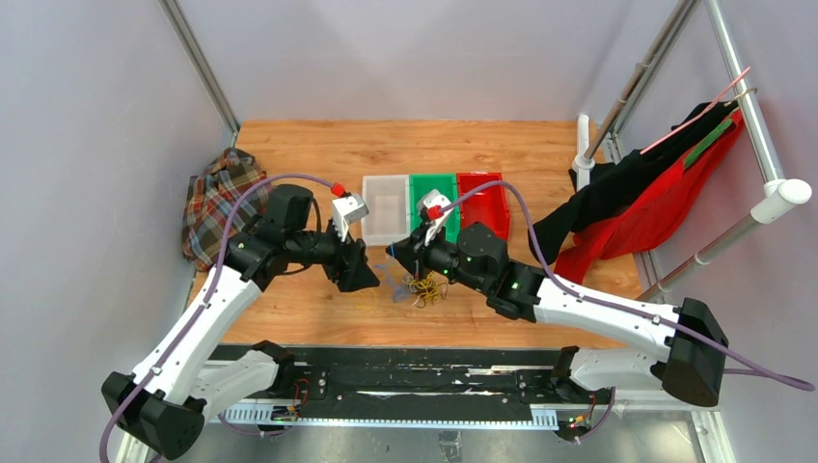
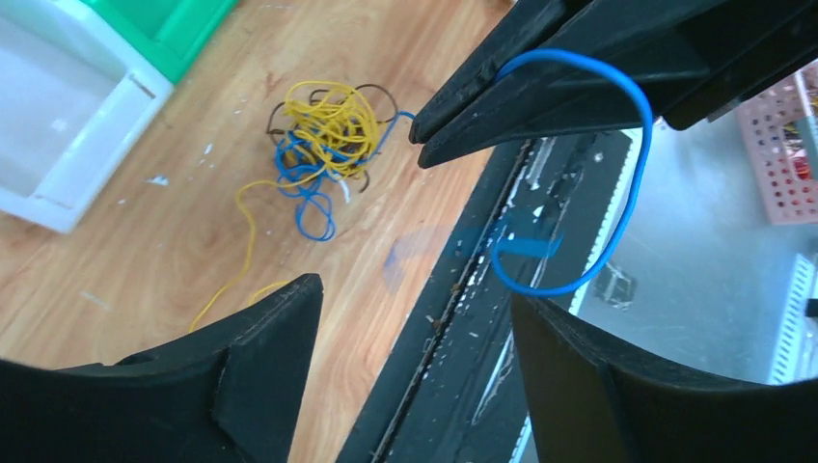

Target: Untangle the cables

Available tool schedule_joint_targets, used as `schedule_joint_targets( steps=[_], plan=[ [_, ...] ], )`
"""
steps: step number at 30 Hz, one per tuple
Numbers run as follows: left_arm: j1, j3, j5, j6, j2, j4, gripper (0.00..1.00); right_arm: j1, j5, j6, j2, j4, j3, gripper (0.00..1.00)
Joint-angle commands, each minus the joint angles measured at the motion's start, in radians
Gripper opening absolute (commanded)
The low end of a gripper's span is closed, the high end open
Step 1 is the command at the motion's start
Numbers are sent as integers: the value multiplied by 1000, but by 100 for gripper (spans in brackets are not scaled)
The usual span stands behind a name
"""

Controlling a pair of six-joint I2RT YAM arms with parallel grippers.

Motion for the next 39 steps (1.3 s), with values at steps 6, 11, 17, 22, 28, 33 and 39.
schedule_joint_targets(
  steps=[6, 11, 17, 22, 28, 33, 39],
  plan=[
    [3, -55, 131, -155, -84, 202, 82, -6, -54, 81, -2, 48, 124, 1],
    [2, -185, 110, -297, -253, 433, 85, -5, -94, 131, 24, 94, 180, 1],
    [-8, -288, 16, -432, -294, 650, 87, -4, -123, 167, 43, 129, 228, 1],
    [-15, -320, 2, -459, -288, 739, 85, 3, -139, 174, 63, 129, 247, 1],
    [-45, -322, -29, -447, -270, 772, 83, 10, -172, 196, 104, 151, 281, 1],
    [-47, -328, -12, -488, -236, 821, 67, 18, -185, 206, 129, 160, 317, 1],
    [-46, -352, -68, -521, -238, 869, 14, 23, -198, 209, 122, 148, 334, 1]
  ],
)
